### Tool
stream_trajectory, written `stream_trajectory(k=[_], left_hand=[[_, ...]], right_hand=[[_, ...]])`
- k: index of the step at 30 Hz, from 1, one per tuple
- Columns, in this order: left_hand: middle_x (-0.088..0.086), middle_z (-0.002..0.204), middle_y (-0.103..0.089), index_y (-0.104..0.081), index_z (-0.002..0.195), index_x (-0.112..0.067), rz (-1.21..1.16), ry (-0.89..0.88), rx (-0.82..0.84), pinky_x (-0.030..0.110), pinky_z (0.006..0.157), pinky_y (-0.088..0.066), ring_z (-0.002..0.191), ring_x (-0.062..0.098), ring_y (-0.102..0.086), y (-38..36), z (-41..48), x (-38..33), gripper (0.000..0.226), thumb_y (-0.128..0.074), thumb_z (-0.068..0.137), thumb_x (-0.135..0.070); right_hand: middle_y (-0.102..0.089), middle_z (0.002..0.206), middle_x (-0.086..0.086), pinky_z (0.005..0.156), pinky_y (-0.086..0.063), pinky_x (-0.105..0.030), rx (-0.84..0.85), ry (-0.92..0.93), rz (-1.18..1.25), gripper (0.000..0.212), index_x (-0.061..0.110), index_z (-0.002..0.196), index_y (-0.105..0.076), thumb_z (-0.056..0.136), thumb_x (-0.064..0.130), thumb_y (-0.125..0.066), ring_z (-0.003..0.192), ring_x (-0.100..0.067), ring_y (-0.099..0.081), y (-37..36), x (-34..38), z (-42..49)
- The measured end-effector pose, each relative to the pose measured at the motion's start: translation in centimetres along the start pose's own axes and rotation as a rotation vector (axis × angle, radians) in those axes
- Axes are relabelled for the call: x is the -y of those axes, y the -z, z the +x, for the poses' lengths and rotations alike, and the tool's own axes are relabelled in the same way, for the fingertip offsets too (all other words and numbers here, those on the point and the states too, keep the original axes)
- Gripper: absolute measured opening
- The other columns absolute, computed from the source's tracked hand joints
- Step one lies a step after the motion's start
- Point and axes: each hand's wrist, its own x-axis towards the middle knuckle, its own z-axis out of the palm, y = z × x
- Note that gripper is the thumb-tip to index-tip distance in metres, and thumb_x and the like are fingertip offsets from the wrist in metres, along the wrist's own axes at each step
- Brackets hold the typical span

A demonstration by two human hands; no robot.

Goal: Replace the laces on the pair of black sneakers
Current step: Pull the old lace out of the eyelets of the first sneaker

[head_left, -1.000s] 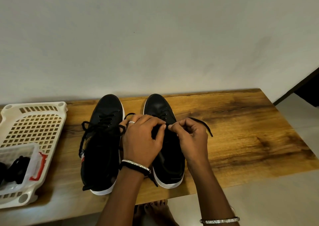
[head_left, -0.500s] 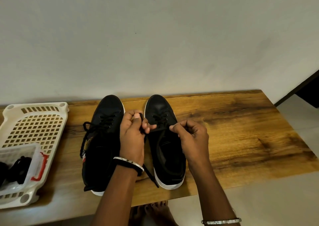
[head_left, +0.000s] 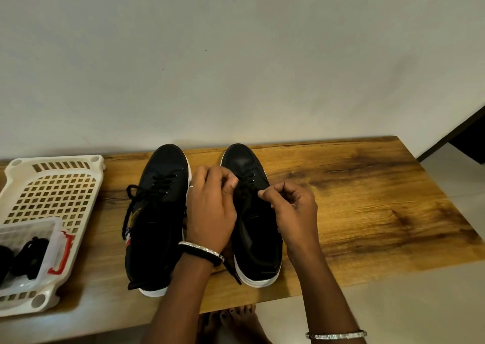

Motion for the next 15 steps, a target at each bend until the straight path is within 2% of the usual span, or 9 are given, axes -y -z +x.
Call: stream_trajectory(k=[2,4,6,7,9,10,13,15], left_hand=[[-0.003,0.104,-0.058,-0.058,0.095,-0.015,-0.417,0.286,-0.034,0.036,0.081,-0.051,0.092,0.013,-0.06,-0.4,0.1,-0.5,0.014,-0.047,0.103,-0.019],[0.004,0.107,-0.069,-0.057,0.096,-0.016,-0.992,0.554,0.02,0.039,0.093,-0.054,0.099,0.019,-0.067,-0.2,0.3,-1.7,0.02,-0.041,0.106,-0.02],[0.006,0.083,-0.068,-0.051,0.092,-0.013,-1.347,0.696,0.032,0.038,0.087,-0.055,0.075,0.018,-0.067,0.4,0.5,-2.5,0.02,-0.038,0.105,-0.019],[0.002,0.069,-0.06,-0.049,0.09,-0.013,-1.397,0.723,0.015,0.037,0.083,-0.054,0.063,0.015,-0.06,0.6,0.5,-2.5,0.02,-0.038,0.105,-0.02],[-0.005,0.06,-0.045,-0.05,0.088,-0.014,-1.291,0.704,-0.012,0.034,0.072,-0.054,0.054,0.01,-0.046,0.8,0.5,-1.9,0.023,-0.038,0.106,-0.023],[-0.007,0.06,-0.044,-0.052,0.09,-0.016,-1.103,0.615,-0.009,0.033,0.068,-0.052,0.054,0.009,-0.047,0.9,0.6,-1.5,0.024,-0.039,0.107,-0.025],[-0.016,0.077,-0.057,-0.063,0.103,-0.019,-0.427,0.119,0.051,0.02,0.066,-0.047,0.067,0.0,-0.057,1.1,0.5,-0.4,0.024,-0.044,0.104,-0.034],[-0.018,0.087,-0.056,-0.067,0.106,-0.023,-0.16,-0.093,0.144,0.023,0.071,-0.045,0.08,-0.002,-0.055,1.0,0.2,0.1,0.021,-0.05,0.098,-0.034]], right_hand=[[-0.066,0.065,0.0,0.059,-0.047,-0.016,0.001,0.004,-0.009,0.013,0.007,0.069,-0.07,0.081,0.008,-0.076,0.063,-0.006,-0.06,0.0,-0.1,0.1],[-0.065,0.066,-0.003,0.06,-0.048,-0.019,-0.002,0.001,-0.009,0.014,0.007,0.069,-0.069,0.081,0.009,-0.077,0.064,-0.009,-0.06,-0.1,-0.2,0.1],[-0.067,0.067,-0.004,0.061,-0.049,-0.022,-0.006,-0.009,-0.002,0.014,0.008,0.068,-0.069,0.08,0.01,-0.077,0.066,-0.011,-0.061,-0.1,-0.2,0.2],[-0.068,0.069,-0.005,0.062,-0.05,-0.024,-0.008,-0.014,-0.002,0.014,0.009,0.068,-0.07,0.08,0.01,-0.077,0.067,-0.013,-0.062,-0.1,-0.2,0.2],[-0.068,0.07,-0.005,0.063,-0.051,-0.025,-0.008,-0.012,-0.007,0.015,0.011,0.067,-0.07,0.08,0.01,-0.077,0.068,-0.013,-0.063,-0.1,-0.2,0.2],[-0.068,0.07,-0.006,0.063,-0.051,-0.024,-0.007,-0.01,-0.01,0.015,0.011,0.067,-0.07,0.079,0.01,-0.077,0.068,-0.012,-0.063,-0.1,-0.2,0.2],[-0.069,0.072,-0.007,0.061,-0.049,-0.018,-0.006,0.001,-0.02,0.013,0.009,0.069,-0.07,0.08,0.01,-0.077,0.067,-0.01,-0.062,-0.1,-0.2,0.2],[-0.069,0.07,-0.004,0.06,-0.048,-0.017,0.002,0.004,-0.016,0.013,0.01,0.07,-0.071,0.081,0.009,-0.076,0.067,-0.008,-0.062,-0.1,-0.3,0.2]])
